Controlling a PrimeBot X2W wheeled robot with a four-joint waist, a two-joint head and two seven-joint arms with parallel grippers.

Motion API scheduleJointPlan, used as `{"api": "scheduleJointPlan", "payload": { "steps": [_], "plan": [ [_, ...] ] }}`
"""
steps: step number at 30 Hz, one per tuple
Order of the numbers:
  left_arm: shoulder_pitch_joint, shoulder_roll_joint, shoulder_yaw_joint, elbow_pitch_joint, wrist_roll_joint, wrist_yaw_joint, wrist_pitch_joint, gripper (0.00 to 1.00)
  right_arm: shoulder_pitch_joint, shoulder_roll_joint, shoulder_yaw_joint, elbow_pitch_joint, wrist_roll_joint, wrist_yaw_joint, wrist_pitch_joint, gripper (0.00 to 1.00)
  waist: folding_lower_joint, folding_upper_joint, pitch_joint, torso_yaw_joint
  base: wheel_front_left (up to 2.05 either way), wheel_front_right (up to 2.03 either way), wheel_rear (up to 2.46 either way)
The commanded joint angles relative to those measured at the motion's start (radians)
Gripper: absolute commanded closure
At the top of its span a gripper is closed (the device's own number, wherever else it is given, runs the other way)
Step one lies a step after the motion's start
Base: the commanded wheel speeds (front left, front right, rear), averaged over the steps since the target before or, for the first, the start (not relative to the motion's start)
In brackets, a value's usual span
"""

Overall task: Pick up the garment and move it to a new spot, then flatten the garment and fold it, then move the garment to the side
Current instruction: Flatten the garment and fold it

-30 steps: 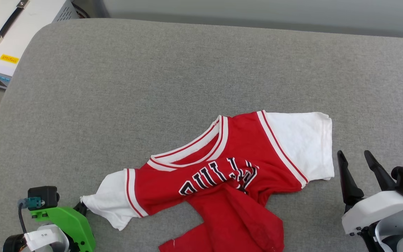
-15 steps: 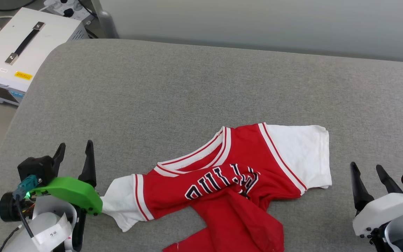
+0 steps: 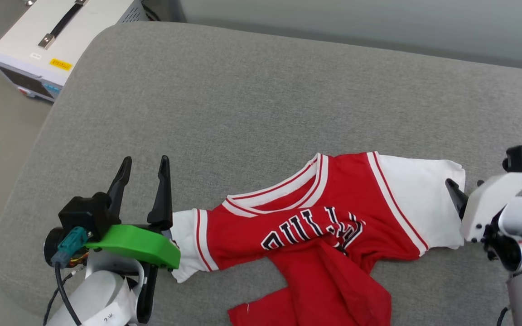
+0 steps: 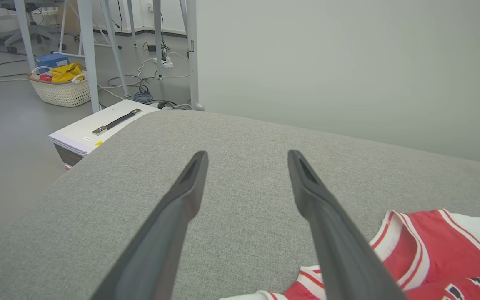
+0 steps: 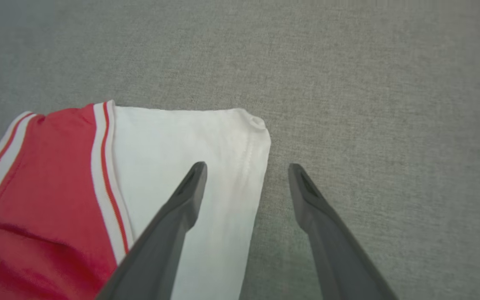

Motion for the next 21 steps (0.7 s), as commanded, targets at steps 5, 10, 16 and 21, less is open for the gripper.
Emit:
{"api": "scheduleJointPlan", "payload": {
  "steps": [5,10,16,21],
  "plan": [
    [-0.022,-0.049,0.009,0.012,0.031,-0.041,-0.006,0.00,-0.125,-0.078,0.060,0.104,0.007,-0.001,0.131,0.00,-0.0001,0.0000,0.060,0.068,0.00,0.00,0.00],
    [-0.019,-0.091,0.037,0.050,0.045,-0.078,-0.006,0.00,-0.135,-0.112,0.134,0.228,0.019,-0.001,0.292,0.00,-0.0001,0.0000,0.069,0.091,0.00,0.00,0.00],
    [0.000,-0.111,0.071,0.077,0.059,-0.101,-0.006,0.00,-0.087,-0.121,0.198,0.241,0.064,-0.001,0.418,1.00,-0.0001,0.0000,0.068,0.088,0.00,0.00,0.00],
    [0.019,-0.112,0.091,0.107,0.059,-0.111,-0.006,0.00,-0.102,-0.135,0.183,0.200,0.075,-0.001,0.389,1.00,-0.0001,0.0000,0.044,0.067,0.00,0.00,0.00]
  ]
}}
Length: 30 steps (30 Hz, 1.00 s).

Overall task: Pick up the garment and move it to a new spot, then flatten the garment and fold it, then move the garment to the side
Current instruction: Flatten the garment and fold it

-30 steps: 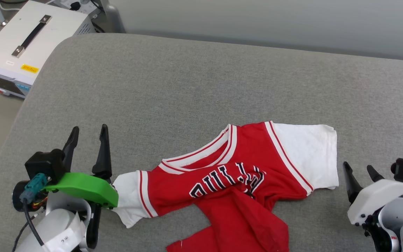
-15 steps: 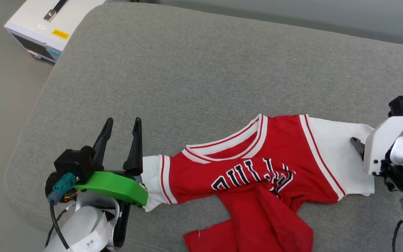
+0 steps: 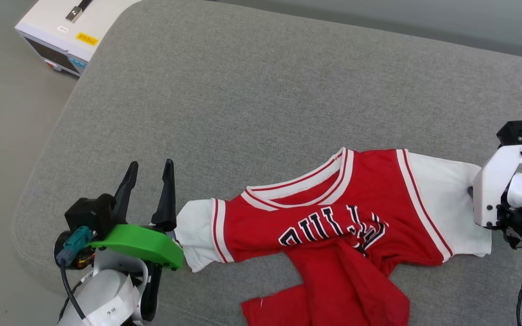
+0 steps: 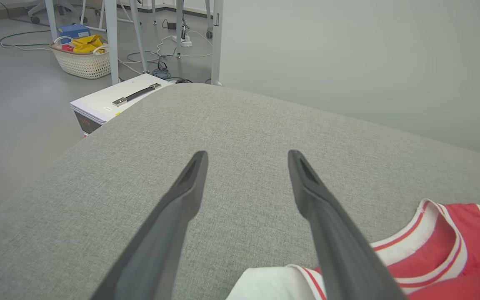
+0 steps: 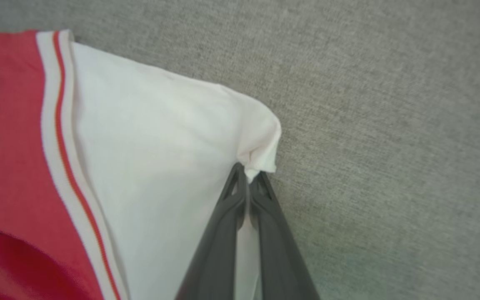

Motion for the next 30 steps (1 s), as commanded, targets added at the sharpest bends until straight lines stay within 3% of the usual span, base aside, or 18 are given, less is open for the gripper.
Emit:
{"api": "scheduleJointPlan", "payload": {
  "steps": [1,9,15,22,30],
  "plan": [
    [0.017,0.001,0.007,0.009,0.008,-0.005,-0.005,0.00,0.056,0.012,-0.001,0.021,0.005,0.001,-0.003,1.00,-0.0001,0.0000,-0.019,-0.014,0.00,0.00,0.00],
    [0.053,0.076,0.035,0.049,-0.052,-0.023,0.095,0.00,0.143,0.008,-0.182,-0.152,-0.027,0.001,-0.093,1.00,-0.0001,0.0000,-0.084,-0.067,0.00,0.00,0.00],
    [0.056,0.166,0.028,0.046,-0.125,-0.084,0.271,0.00,0.289,0.058,-0.279,-0.326,-0.044,0.001,-0.100,1.00,-0.0001,0.0000,-0.101,-0.121,0.00,0.00,0.00],
    [-0.020,0.235,-0.002,0.069,-0.208,-0.175,0.485,0.00,0.380,0.139,-0.297,-0.466,-0.056,0.001,-0.101,1.00,-0.0001,0.0000,-0.073,-0.184,0.00,0.00,0.00],
    [-0.179,0.219,-0.039,0.198,-0.266,-0.257,0.633,0.00,0.391,0.195,-0.271,-0.542,-0.070,0.001,-0.113,1.00,-0.0001,0.0000,0.000,-0.243,0.00,0.00,0.00]
  ]
}}
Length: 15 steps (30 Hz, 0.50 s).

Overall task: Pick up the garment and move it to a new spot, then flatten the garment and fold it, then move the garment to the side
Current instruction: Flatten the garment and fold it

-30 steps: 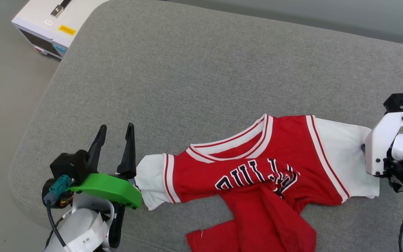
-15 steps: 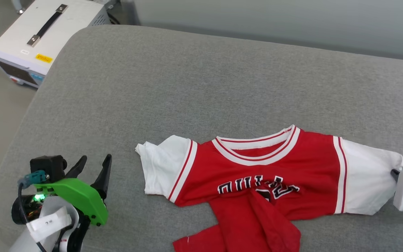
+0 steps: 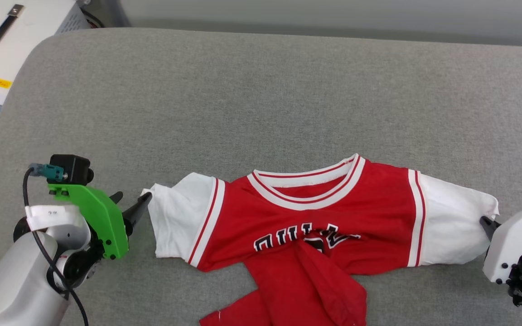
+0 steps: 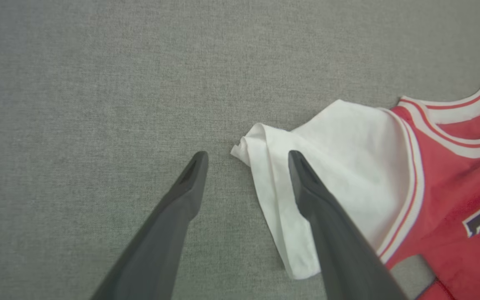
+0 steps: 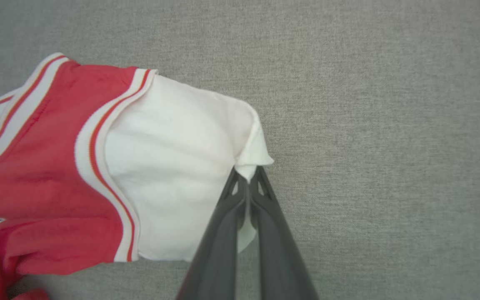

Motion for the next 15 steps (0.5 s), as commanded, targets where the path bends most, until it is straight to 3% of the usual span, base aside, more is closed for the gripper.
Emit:
{"api": "scheduleJointPlan", "payload": {
  "steps": [1,7,14,15],
  "plan": [
    [-0.031,-0.010,-0.009,0.029,-0.009,-0.013,0.026,0.00,0.012,0.006,0.005,-0.010,-0.010,-0.001,-0.007,1.00,0.0000,0.0000,0.044,-0.038,0.00,0.00,0.00],
    [-0.110,-0.030,-0.058,0.143,-0.039,-0.062,0.127,0.00,0.012,0.024,0.010,-0.017,-0.017,-0.001,-0.011,1.00,0.0000,0.0000,0.082,-0.064,0.00,0.00,0.00],
    [-0.143,-0.067,-0.165,0.250,-0.052,-0.082,0.296,0.00,0.009,0.036,0.010,-0.009,-0.020,-0.001,-0.016,1.00,0.0000,0.0000,0.098,-0.076,0.00,0.00,0.00],
    [-0.144,-0.078,-0.176,0.266,-0.061,-0.083,0.320,0.34,0.008,0.037,0.012,-0.008,-0.020,-0.001,-0.017,1.00,0.0000,0.0000,0.101,-0.078,0.00,0.00,0.00]
  ]
}}
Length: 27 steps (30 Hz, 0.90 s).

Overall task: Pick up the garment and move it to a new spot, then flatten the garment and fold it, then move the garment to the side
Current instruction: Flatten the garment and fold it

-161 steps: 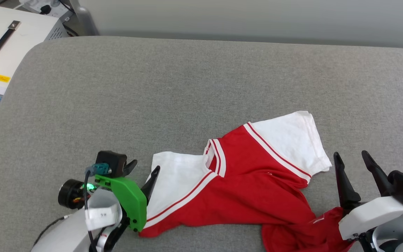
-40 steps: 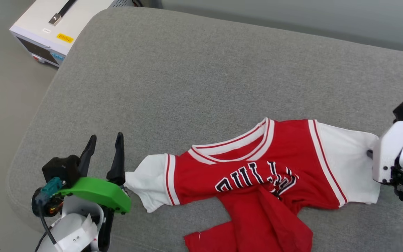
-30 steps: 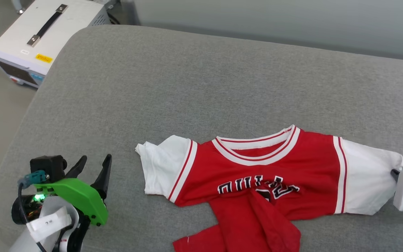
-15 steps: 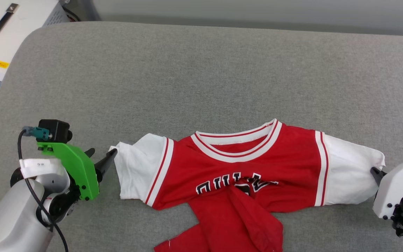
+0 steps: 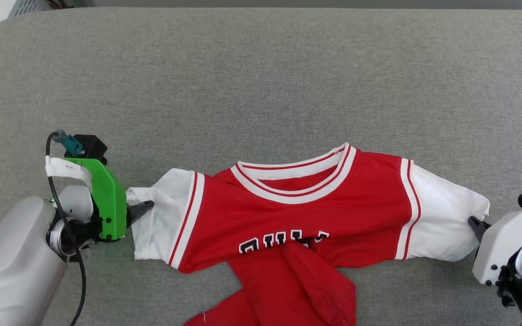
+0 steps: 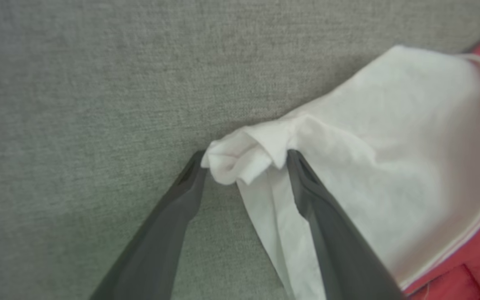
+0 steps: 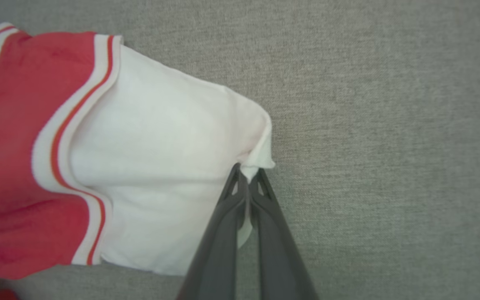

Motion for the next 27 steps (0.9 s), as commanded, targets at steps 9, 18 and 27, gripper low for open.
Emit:
{"api": "scheduleJointPlan", "payload": {
  "steps": [9,18,27],
  "plan": [
    [0.002,-0.085,-0.081,0.080,0.029,-0.017,-0.059,1.00,-0.015,-0.005,0.007,0.009,-0.011,-0.001,-0.042,1.00,0.0001,-0.0001,-0.014,0.000,0.00,0.00,0.00],
    [-0.085,-0.020,-0.048,0.072,0.126,-0.016,-0.284,1.00,-0.112,-0.078,0.043,0.052,-0.035,-0.001,-0.125,1.00,0.0001,-0.0001,-0.101,0.026,0.00,0.00,0.00],
    [-0.271,0.025,-0.003,0.121,0.207,0.002,-0.417,1.00,-0.341,-0.171,0.120,0.187,-0.051,-0.001,-0.205,1.00,0.0001,-0.0001,-0.137,0.042,0.00,0.00,0.00]
  ]
}}
